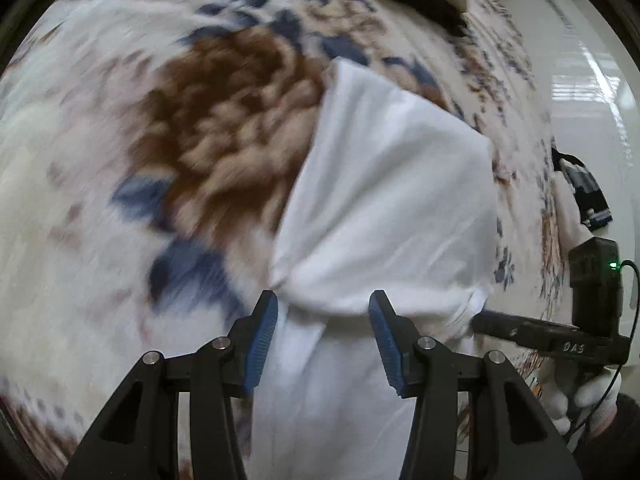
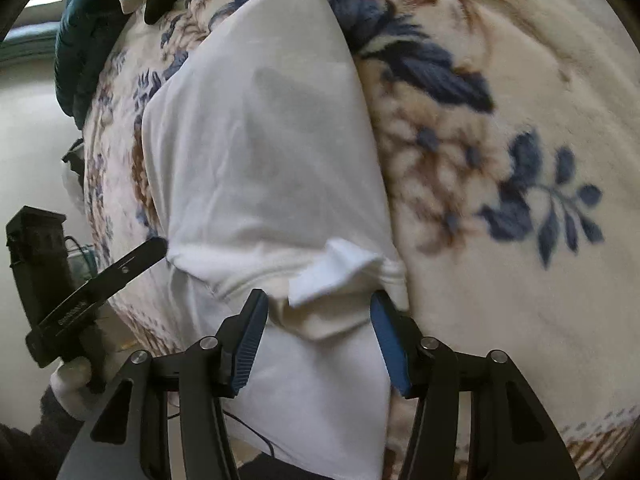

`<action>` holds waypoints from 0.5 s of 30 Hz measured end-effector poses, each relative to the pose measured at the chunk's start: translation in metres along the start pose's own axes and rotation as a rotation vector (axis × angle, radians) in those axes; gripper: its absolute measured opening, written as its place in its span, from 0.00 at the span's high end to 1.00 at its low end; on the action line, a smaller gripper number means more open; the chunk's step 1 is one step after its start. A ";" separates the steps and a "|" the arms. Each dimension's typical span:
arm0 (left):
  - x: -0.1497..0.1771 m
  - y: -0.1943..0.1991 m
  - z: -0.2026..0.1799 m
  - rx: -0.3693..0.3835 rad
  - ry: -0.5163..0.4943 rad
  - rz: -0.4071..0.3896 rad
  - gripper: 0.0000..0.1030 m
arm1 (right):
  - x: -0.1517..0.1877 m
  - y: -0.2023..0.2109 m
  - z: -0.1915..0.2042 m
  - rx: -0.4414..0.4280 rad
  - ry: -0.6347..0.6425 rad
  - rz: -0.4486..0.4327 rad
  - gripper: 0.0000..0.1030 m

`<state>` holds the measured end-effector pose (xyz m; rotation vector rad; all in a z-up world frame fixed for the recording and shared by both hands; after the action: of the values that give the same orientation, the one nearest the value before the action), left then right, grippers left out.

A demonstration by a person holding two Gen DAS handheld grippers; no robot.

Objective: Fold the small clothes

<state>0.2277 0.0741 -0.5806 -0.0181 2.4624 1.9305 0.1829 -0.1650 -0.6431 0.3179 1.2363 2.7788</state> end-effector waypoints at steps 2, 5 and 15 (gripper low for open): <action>0.013 0.011 0.006 0.016 0.046 -0.005 0.57 | 0.006 0.009 0.002 0.016 0.003 -0.016 0.46; 0.038 0.028 0.019 0.048 0.110 -0.001 0.57 | 0.018 0.026 0.006 0.009 -0.010 -0.038 0.45; 0.157 0.005 0.052 0.029 0.173 0.162 0.56 | 0.136 0.040 -0.050 -0.037 -0.145 0.085 0.43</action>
<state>0.0709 0.1260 -0.5904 0.0160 2.6786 2.0358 0.0398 -0.2068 -0.6253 0.5710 1.1622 2.7864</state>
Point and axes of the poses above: each gripper's, at about its wrist camera, not at the fingertips, and y roughly against the way its jaws point, z to its left, x to its underside, the point moved 4 cm from there along -y, roughly the way its jaws point, and after that the axes turned 11 degrees about -x, right-handed, at the moved point
